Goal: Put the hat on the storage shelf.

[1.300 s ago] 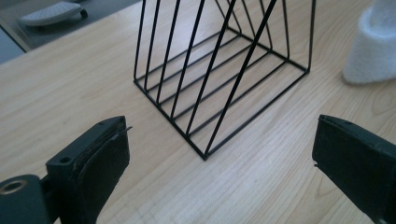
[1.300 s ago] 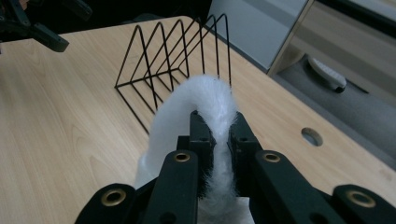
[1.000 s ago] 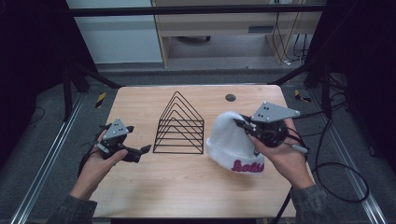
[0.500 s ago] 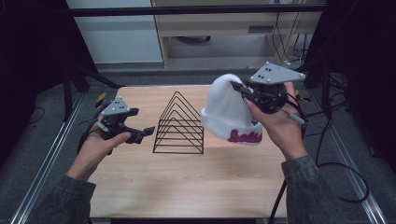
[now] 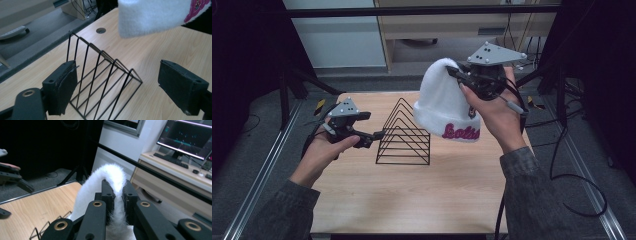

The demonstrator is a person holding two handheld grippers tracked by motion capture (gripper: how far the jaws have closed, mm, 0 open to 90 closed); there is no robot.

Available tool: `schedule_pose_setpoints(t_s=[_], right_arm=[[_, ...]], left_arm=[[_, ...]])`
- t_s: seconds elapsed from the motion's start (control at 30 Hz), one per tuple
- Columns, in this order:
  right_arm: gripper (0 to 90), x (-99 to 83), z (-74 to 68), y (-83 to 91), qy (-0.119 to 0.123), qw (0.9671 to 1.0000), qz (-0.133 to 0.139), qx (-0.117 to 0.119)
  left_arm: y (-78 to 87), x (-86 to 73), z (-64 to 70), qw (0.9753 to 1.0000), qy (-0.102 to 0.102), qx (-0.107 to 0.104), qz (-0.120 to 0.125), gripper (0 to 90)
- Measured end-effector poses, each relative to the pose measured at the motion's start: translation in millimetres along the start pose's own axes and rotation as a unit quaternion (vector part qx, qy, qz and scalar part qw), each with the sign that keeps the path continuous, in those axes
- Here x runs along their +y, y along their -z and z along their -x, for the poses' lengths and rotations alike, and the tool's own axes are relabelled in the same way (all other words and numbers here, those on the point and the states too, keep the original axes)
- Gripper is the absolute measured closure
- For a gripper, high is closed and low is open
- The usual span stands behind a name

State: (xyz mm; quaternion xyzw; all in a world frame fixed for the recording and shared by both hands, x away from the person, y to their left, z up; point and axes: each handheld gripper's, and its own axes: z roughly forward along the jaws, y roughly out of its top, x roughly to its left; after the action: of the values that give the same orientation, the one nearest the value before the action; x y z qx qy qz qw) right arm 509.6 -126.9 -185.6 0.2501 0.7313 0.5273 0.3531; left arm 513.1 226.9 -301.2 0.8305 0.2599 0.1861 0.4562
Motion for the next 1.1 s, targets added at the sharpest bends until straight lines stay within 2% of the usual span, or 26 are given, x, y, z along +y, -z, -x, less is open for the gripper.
schedule_pose_setpoints(t_s=[0.13,0.3,0.6,1.0,1.1], right_arm=[[83.6,9.2,-4.2,-6.6,0.004,0.9999,0.011,0.004],[83.6,19.3,-9.4,-17.0,0.003,0.9995,0.026,0.015],[83.6,34.9,-20.5,-38.5,-0.007,0.9984,0.048,0.030],[83.6,45.3,-31.4,-58.3,-0.004,0.9977,0.051,0.045],[83.6,47.8,-35.8,-62.5,-0.004,0.9971,0.054,0.054]], left_arm=[[-2.1,2.9,-1.3,1.0000,0.004,-0.002,0.007,15.5],[-1.2,2.5,-5.3,0.9999,0.007,0.008,0.009,14.8],[5.9,0.5,-12.0,0.9995,0.019,0.017,0.020,16.0],[0.2,2.4,-11.7,0.9994,0.023,0.017,0.021,16.3],[-1.5,2.3,-13.6,0.9990,0.031,0.022,0.021,17.3]])
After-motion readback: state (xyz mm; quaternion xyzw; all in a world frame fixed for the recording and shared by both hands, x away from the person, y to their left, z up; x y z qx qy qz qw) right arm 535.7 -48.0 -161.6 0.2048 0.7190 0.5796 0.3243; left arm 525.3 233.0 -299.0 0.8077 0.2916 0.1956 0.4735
